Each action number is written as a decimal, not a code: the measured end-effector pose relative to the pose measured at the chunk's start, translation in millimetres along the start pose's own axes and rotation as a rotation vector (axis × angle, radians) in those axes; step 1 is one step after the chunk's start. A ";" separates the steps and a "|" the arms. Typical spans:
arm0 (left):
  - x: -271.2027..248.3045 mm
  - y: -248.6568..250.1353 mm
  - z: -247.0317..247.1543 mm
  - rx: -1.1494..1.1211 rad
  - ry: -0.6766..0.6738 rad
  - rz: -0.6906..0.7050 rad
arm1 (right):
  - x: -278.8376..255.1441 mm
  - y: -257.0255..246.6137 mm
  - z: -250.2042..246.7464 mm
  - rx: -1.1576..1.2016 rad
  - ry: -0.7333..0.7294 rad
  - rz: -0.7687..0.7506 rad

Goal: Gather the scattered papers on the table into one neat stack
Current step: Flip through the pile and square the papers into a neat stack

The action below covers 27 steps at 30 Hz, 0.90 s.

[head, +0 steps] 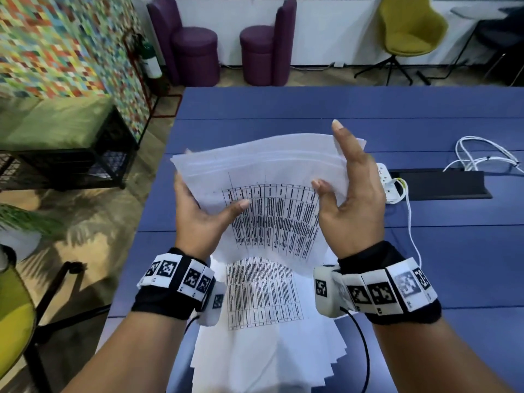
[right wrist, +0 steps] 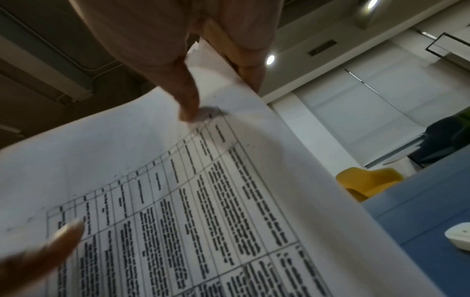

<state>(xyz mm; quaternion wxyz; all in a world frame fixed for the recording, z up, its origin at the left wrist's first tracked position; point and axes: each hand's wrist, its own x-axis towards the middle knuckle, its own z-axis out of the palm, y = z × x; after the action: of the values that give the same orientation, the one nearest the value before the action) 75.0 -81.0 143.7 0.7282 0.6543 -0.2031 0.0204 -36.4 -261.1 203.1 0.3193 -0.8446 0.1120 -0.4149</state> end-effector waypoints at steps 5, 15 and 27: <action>-15.1 -22.4 -2.8 0.037 -0.058 -0.272 | -6.7 13.2 4.4 -0.034 -0.030 0.055; -4.0 -21.5 -3.0 0.040 -0.127 -0.378 | -12.9 10.1 5.3 0.054 0.076 -0.018; -5.1 -27.1 -3.7 0.030 -0.054 -0.433 | -17.2 34.3 19.1 0.599 0.010 0.462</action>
<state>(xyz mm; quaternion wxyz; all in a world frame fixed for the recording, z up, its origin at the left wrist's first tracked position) 79.4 -80.1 116.2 0.7000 0.6937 -0.0769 -0.1512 -29.9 -271.2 162.0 0.6368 -0.6643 0.1746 -0.3503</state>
